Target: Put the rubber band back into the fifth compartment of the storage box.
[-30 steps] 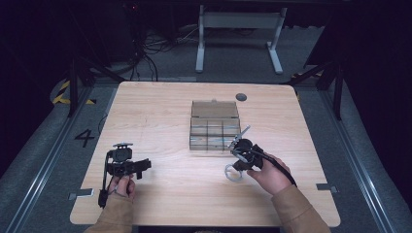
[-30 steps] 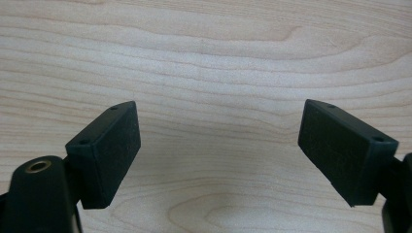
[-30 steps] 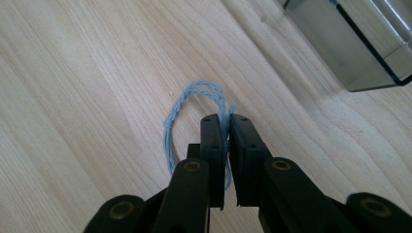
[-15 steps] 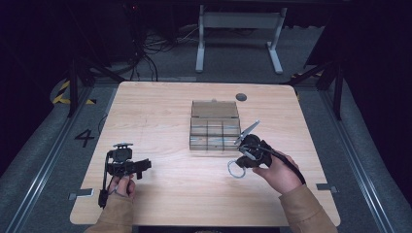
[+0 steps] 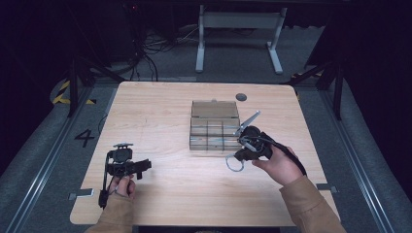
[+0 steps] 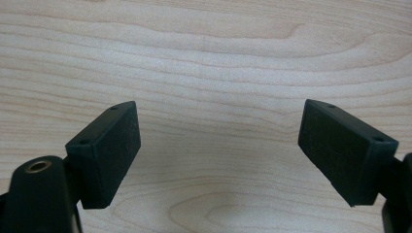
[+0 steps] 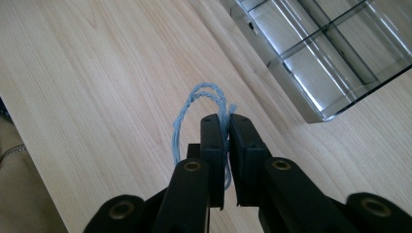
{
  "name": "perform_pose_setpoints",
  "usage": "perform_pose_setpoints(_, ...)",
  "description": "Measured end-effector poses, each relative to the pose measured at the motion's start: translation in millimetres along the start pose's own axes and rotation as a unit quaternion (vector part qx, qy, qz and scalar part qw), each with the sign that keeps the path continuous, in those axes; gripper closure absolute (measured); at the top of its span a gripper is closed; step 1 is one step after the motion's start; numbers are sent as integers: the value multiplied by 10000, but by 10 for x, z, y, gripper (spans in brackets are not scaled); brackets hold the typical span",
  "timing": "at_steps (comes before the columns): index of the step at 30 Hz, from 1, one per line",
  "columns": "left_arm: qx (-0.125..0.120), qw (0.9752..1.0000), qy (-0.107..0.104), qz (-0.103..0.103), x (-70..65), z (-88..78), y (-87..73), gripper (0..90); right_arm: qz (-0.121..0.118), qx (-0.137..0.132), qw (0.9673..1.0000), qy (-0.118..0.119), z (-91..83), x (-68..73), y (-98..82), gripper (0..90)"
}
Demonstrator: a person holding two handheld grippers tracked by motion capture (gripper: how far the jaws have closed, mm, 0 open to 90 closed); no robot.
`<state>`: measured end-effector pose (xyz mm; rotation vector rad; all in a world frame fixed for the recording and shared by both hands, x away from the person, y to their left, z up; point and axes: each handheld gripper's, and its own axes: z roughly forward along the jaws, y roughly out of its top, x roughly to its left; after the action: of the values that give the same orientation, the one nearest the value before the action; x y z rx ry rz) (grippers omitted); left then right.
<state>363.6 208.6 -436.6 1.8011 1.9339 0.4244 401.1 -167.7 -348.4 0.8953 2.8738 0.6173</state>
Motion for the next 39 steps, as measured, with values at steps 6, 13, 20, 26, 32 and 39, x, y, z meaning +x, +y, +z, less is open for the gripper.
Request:
perform_pose_setpoints(6, 13, 10000, -7, 7, 3, 3, 0, 161, 20, -52, 10000, 5, -50, -35, 87, 852)
perform_pose_setpoints(13, 16, 10000, -1, 16, 0, 4, -1, 161, 17, -50, 10000, -28, -114, -85, 176, 852)
perform_pose_setpoints(20, 20, 10000, -1, -18, 4, 3, -1, 161, 16, -90, 10000, -33, -149, -137, 247, 852)
perform_pose_setpoints(26, 15, 10000, 2, -16, 8, 0, -1, 161, 13, -252, 9995, -183, -182, -176, 326, 852)
perform_pose_setpoints(32, 6, 10000, -8, -28, 2, 3, 0, 161, 46, -250, 9995, -186, -192, -222, 414, 852)
perform_pose_setpoints(39, 13, 10000, 0, -10, 9, 1, 0, 161, 150, -331, 9993, -123, -212, -303, 523, 851)
